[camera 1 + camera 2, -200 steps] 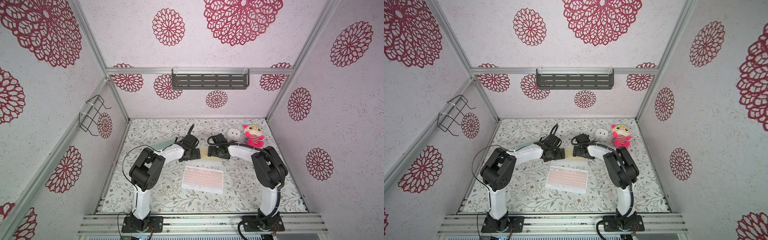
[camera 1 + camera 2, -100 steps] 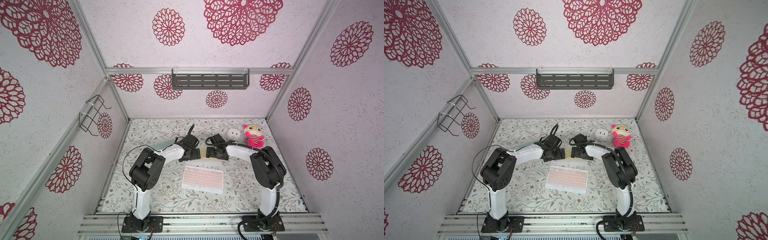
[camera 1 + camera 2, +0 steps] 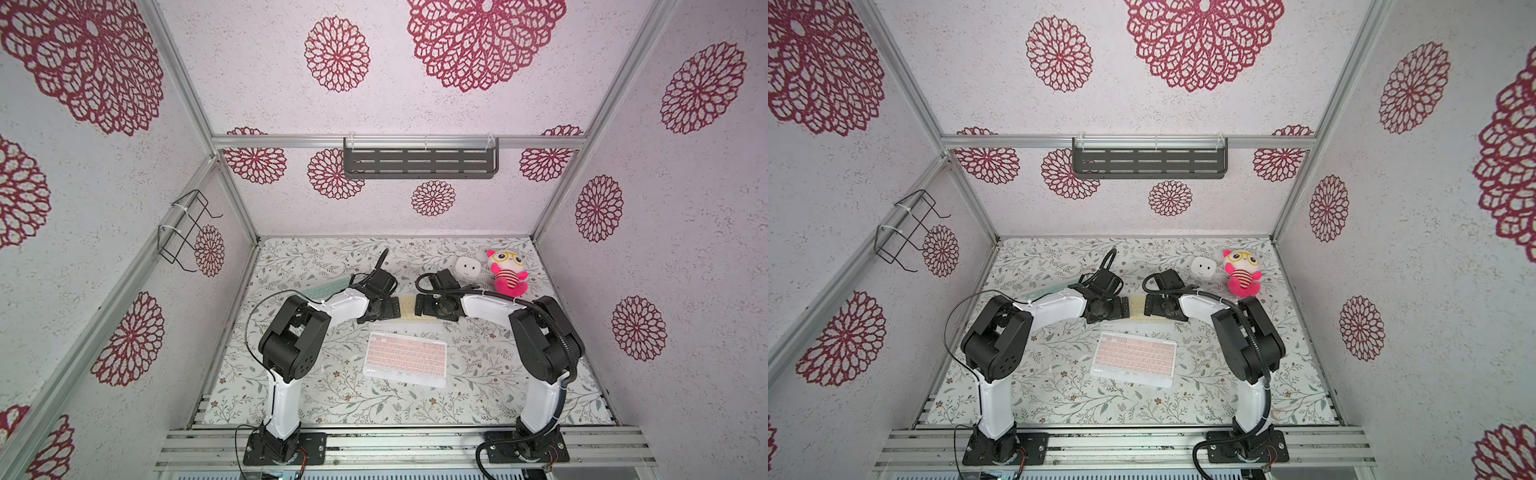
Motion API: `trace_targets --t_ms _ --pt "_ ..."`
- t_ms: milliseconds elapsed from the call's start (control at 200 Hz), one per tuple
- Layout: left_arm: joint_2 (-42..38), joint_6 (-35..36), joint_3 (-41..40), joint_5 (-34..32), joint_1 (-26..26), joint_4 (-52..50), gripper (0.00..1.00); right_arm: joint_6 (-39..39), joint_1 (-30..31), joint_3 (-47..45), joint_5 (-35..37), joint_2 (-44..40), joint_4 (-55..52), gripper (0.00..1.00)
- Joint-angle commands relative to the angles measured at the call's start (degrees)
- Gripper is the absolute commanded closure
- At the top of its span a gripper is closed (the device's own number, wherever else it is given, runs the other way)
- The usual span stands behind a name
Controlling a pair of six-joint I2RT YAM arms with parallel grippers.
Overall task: Stack the numeric keypads
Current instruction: Pick up the numeric keypad from the center of the board.
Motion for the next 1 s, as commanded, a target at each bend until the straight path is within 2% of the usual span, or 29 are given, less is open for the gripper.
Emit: trace_targets --t_ms 0,485,991 --pt "1.8 -0.2 -0.4 6.2 -1.5 3.7 0.02 0.2 2.4 -2.3 -19.0 0.9 4.8 0.01" --pt "2.5 0.0 -2.1 10.1 -1.0 8.5 0.03 2.1 -1.2 -11.5 -37.9 -1.2 19.2 0.01" --pt "4.1 -2.3 -4.3 14.0 0.4 10.0 0.03 8.2 -4.2 -16.1 -43.7 -0.5 30.0 0.01"
